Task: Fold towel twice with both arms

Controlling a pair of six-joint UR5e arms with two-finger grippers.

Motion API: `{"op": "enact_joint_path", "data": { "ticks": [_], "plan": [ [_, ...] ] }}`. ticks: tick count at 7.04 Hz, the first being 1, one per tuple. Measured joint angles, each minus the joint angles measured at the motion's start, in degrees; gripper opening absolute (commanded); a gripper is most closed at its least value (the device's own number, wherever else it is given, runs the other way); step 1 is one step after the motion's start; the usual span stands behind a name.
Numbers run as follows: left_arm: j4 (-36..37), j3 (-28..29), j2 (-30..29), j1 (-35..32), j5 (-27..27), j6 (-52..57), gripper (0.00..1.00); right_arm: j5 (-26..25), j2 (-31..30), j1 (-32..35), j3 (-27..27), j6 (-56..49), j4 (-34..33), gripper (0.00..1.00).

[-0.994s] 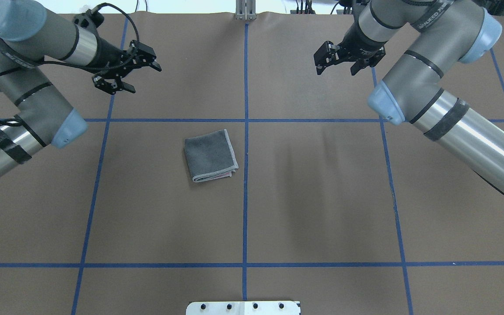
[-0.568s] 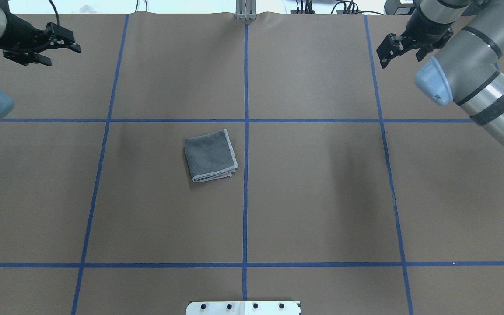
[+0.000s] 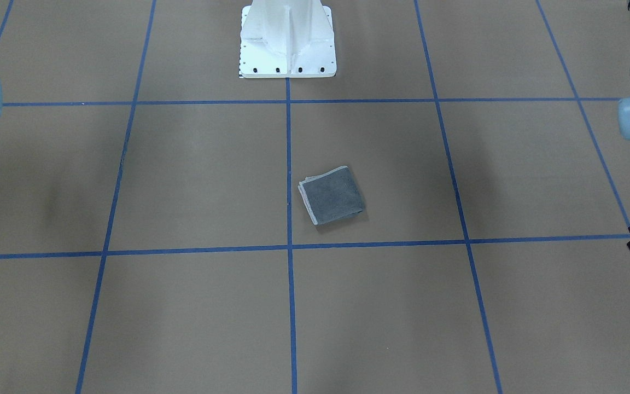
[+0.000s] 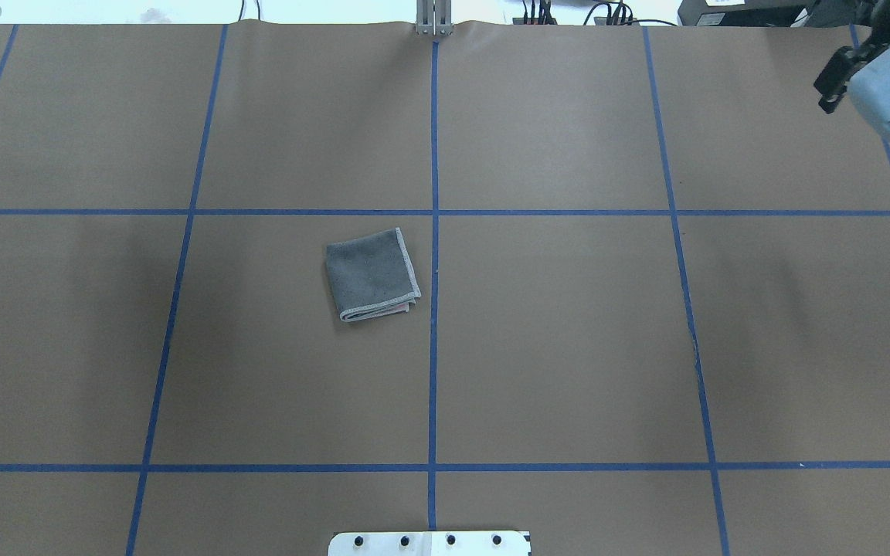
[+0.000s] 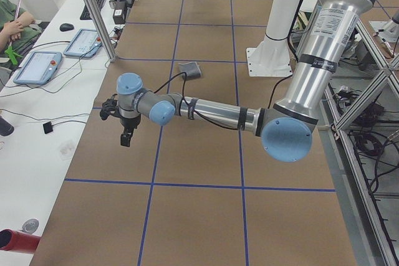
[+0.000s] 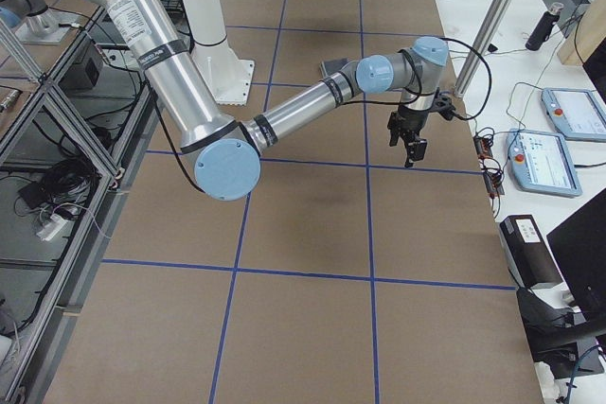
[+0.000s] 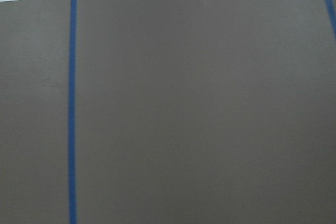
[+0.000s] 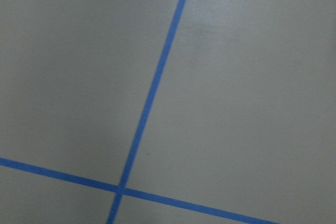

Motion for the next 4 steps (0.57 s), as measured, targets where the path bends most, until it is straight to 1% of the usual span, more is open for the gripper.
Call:
{"op": "enact_joint_path", "data": {
  "ticks": [1, 2, 3, 4],
  "plan": [
    [2.7, -0.6, 1.8, -2.6, -0.2, 8.6, 1.0, 2.6, -3.7, 3.7, 1.7, -4.5, -0.9, 1.0],
    [4.5, -1.6, 3.9, -4.7, -0.5, 13.6, 1.0, 7.6, -8.5, 8.1, 2.5, -9.4, -0.4, 1.0],
    [4.5, -3.2, 6.7, -5.8, -1.1, 15.9, 1.0, 11.9, -13.9, 11.4, 2.7, -13.5, 1.9, 1.0],
    [2.9, -4.4, 9.3, -6.2, -1.7, 16.7, 1.0, 12.2, -18.5, 12.9, 2.9, -15.6, 5.2, 1.0]
  ]
}}
